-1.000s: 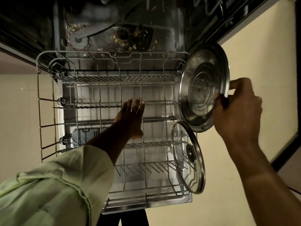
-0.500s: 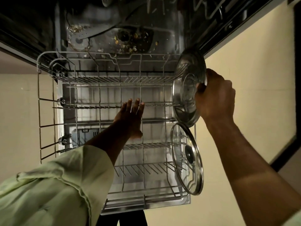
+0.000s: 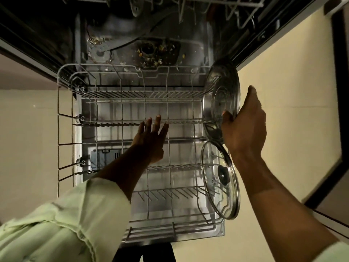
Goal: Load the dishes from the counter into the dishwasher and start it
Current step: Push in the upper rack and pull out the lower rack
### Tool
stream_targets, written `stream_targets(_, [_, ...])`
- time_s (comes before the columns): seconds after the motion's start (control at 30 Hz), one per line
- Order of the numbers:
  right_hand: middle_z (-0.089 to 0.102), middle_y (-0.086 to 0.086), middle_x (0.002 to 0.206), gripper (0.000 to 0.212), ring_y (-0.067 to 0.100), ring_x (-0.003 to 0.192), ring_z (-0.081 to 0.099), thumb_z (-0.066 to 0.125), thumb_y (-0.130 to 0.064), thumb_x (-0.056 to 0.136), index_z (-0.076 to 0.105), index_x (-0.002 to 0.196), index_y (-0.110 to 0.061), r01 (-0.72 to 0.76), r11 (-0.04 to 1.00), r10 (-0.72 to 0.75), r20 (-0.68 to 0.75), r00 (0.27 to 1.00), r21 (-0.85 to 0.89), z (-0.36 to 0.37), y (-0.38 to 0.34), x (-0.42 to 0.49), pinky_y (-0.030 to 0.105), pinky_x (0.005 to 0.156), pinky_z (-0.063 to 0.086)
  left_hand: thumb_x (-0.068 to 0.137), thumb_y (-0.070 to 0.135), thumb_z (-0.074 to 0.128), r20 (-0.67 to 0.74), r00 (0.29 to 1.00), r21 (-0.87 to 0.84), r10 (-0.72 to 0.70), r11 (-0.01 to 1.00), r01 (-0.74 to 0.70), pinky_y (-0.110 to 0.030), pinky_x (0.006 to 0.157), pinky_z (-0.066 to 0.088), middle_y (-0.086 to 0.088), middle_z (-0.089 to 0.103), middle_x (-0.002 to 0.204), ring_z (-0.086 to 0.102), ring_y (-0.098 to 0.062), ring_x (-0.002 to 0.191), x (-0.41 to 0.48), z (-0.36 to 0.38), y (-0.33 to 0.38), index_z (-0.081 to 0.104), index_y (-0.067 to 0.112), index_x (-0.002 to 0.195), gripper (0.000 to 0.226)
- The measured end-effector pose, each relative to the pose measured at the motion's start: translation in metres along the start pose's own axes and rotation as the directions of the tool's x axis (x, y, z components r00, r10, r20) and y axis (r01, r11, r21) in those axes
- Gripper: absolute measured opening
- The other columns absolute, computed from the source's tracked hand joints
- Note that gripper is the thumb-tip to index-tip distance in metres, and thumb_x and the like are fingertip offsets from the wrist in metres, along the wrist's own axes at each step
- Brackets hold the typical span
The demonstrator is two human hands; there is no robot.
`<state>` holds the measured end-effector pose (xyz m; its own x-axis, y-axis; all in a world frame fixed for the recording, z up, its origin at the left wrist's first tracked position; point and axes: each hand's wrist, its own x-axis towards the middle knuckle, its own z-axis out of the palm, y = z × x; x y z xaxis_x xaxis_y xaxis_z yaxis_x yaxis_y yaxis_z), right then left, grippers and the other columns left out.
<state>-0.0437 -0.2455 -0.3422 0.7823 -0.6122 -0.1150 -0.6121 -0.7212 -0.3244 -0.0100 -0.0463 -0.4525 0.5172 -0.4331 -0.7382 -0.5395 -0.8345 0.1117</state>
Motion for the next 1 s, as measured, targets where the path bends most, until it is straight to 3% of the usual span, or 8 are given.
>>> stream_targets(0.1, [0.036,0.021,0.151,0.075,0.039,0.139,0.035,0.069,-0.016,0.084,0.032,0.148,-0.005,0.113,0.989,-0.117,-0.035,0.993,-0.09,0.006,-0.005,-0.023,0.051,0.114,0.031,0.098,0.025,0.048,-0.027,1.0,0.019,0.01,1.0,-0.01,-0.05,0.123,-0.004,-0.014,-0.028,0.159,-0.018,-0.036,0.149,-0.014,0.001,-0.005,-0.019,0.021,0.155,0.088])
stream_targets(0.23, [0.035,0.023,0.151,0.071,0.041,0.143,0.026,0.065,-0.014,0.084,0.034,0.148,-0.004,0.265,0.948,-0.261,0.044,0.964,-0.176,0.013,-0.015,-0.056,0.053,0.117,0.024,0.099,0.024,0.044,-0.081,0.996,0.03,0.039,0.999,-0.036,-0.049,0.121,-0.005,-0.014,-0.025,0.161,-0.015,-0.036,0.15,-0.037,-0.005,-0.007,-0.018,0.021,0.155,0.084])
stream_targets(0.37, [0.039,0.023,0.148,0.07,0.042,0.141,0.03,0.068,-0.014,0.082,0.038,0.144,-0.001,0.314,0.935,-0.291,0.148,0.945,-0.167,0.014,-0.026,-0.084,0.054,0.115,0.03,0.101,0.03,0.043,-0.103,0.994,0.019,0.038,0.999,-0.036,-0.047,0.121,-0.006,-0.014,-0.026,0.16,-0.015,-0.037,0.149,-0.069,-0.016,-0.009,-0.019,0.021,0.155,0.082])
stream_targets(0.5, [0.023,0.018,0.159,0.07,0.035,0.149,0.014,0.059,-0.021,0.091,0.027,0.151,-0.005,0.293,0.94,-0.238,0.276,0.931,-0.176,-0.005,-0.044,-0.11,0.046,0.121,0.018,0.101,0.031,0.041,-0.133,0.99,0.026,0.043,0.999,-0.04,-0.047,0.123,-0.007,-0.013,-0.028,0.16,-0.019,-0.035,0.149,-0.118,-0.027,-0.016,-0.021,0.021,0.154,0.082])
stream_targets(0.63, [0.041,0.025,0.147,0.071,0.043,0.139,0.034,0.071,-0.02,0.082,0.041,0.143,0.001,0.308,0.93,-0.26,0.232,0.937,-0.2,-0.043,-0.063,-0.141,0.051,0.113,0.033,0.103,0.028,0.034,-0.166,0.986,-0.025,0.03,0.999,-0.034,-0.047,0.123,-0.009,-0.01,-0.03,0.159,-0.024,-0.03,0.148,-0.185,-0.045,-0.02,-0.02,0.021,0.154,0.075])
stream_targets(0.87, [0.02,0.016,0.16,0.071,0.031,0.15,0.01,0.052,-0.035,0.096,0.02,0.153,-0.007,0.338,0.93,-0.293,0.265,0.919,-0.146,-0.132,-0.122,-0.199,0.043,0.122,0.013,0.103,0.034,0.037,-0.291,0.953,-0.192,-0.082,0.981,0.025,-0.048,0.123,-0.006,-0.008,-0.018,0.164,-0.016,-0.03,0.151,-0.306,-0.083,-0.024,-0.012,0.018,0.157,0.074])
stream_targets(1.0, [0.011,0.013,0.163,0.071,0.028,0.151,0.003,0.046,-0.038,0.1,0.013,0.155,-0.009,0.401,0.91,-0.359,0.28,0.89,-0.108,-0.176,-0.159,-0.237,0.04,0.123,0.005,0.099,0.035,0.048,-0.367,0.921,-0.196,-0.131,0.979,0.061,-0.048,0.123,-0.003,-0.009,-0.016,0.165,-0.013,-0.031,0.151,-0.379,-0.105,-0.029,-0.01,0.019,0.157,0.084])
